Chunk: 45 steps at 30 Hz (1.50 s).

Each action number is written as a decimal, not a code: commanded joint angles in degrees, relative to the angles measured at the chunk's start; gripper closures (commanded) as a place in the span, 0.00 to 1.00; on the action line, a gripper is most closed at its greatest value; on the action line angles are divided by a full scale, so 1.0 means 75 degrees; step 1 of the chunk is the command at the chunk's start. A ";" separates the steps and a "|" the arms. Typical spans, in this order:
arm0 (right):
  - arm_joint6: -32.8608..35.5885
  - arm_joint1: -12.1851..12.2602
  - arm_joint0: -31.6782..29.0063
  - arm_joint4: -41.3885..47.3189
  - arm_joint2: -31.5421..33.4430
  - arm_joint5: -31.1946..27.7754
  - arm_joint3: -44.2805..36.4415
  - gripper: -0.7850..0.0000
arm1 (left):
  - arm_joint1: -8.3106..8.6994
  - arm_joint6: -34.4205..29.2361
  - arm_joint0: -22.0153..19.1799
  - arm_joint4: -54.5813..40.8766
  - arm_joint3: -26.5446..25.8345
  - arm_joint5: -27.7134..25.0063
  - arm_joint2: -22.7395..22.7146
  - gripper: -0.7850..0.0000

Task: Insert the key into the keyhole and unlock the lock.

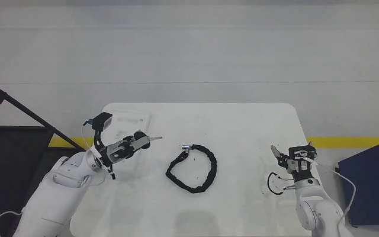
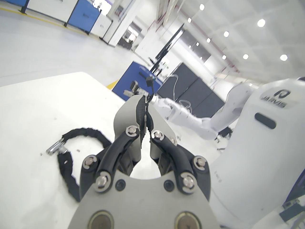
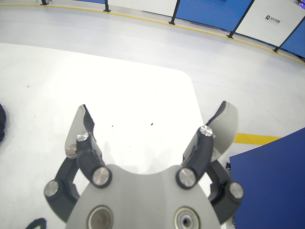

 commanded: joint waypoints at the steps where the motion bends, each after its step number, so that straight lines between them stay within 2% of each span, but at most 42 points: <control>1: 0.0000 0.0000 0.0000 0.0000 0.0000 0.0000 0.0000 0.00 | -0.0024 -0.0445 -0.0052 -0.1202 0.0016 0.0028 0.0381 1.00; 3: 0.0000 0.0000 0.0000 0.0000 0.0000 0.0000 0.0000 0.00 | -0.0032 -0.1005 -0.0267 -0.1677 0.0465 0.0273 0.0610 1.00; 7: 0.0000 0.0000 0.0000 0.0000 0.0000 0.0000 0.0000 0.00 | -0.0138 -0.1110 -0.0622 -0.1973 0.1113 0.0378 0.0946 1.00; 12: 0.0088 0.0018 0.0183 -0.0287 0.0096 -0.0030 -0.0065 0.00 | -0.0138 -0.1110 -0.0622 -0.1973 0.1113 0.0378 0.0946 1.00; 16: 0.0588 0.0108 0.0741 -0.1741 -0.0009 -0.0669 -0.0382 0.00 | -0.0138 -0.1110 -0.0622 -0.1973 0.1113 0.0378 0.0946 1.00; 21: 0.1277 0.0137 0.1753 -0.3061 -0.0781 -0.1620 -0.0758 0.00 | -0.0138 -0.1110 -0.0622 -0.1973 0.1113 0.0378 0.0946 1.00; 29: 0.1900 -0.0035 0.3431 -0.4278 -0.2722 -0.2472 -0.0215 0.00 | -0.0138 -0.1110 -0.0622 -0.1973 0.1113 0.0378 0.0946 1.00; 34: 0.2847 -0.0184 0.4195 -0.4044 -0.3533 -0.3367 0.0449 0.00 | -0.0138 -0.1110 -0.0622 -0.1973 0.1113 0.0378 0.0946 1.00; 45: 0.2847 -0.0184 0.4195 -0.4044 -0.3533 -0.3367 0.0449 0.00 | -0.0138 -0.1110 -0.0622 -0.1973 0.1113 0.0378 0.0946 1.00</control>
